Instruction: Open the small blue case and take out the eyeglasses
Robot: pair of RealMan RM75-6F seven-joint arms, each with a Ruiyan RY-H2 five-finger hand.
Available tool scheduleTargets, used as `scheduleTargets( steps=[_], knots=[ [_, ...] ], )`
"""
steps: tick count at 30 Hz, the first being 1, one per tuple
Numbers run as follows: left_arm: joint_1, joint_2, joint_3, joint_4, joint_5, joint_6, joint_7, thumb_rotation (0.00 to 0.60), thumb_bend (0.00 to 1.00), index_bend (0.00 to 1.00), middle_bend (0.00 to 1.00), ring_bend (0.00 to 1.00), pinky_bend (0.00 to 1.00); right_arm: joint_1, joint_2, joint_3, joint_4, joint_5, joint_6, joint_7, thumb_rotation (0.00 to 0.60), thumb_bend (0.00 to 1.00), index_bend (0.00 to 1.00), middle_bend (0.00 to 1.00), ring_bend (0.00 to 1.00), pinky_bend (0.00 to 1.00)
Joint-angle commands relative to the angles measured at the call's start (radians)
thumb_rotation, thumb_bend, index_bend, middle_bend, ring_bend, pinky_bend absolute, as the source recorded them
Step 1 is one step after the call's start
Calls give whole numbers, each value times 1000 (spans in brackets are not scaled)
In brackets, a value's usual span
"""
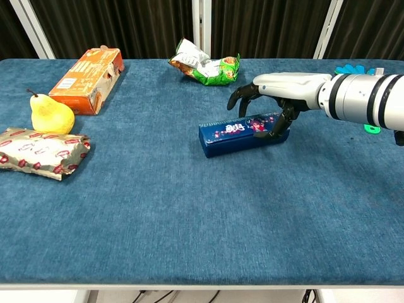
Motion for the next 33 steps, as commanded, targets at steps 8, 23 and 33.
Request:
scheduleTargets(
  steps=[8,23,33],
  knots=[
    [0,1,0,0,0,-1,-3,600,166,505,489,378,462,10,-13,-11,20,3,5,8,600,328,226,294,0,0],
    [-1,3,1,3,3,-3,-17,600,166,505,489,377,461,29,-16,-21,23,16,3,-3,600,529,285,330,0,0],
    [-1,3,1,1,2,-3,-14,600,165,505,489,378,461,76,-6,-10,42,104,-60,-27,600,726,309,350,25,0]
  ],
)
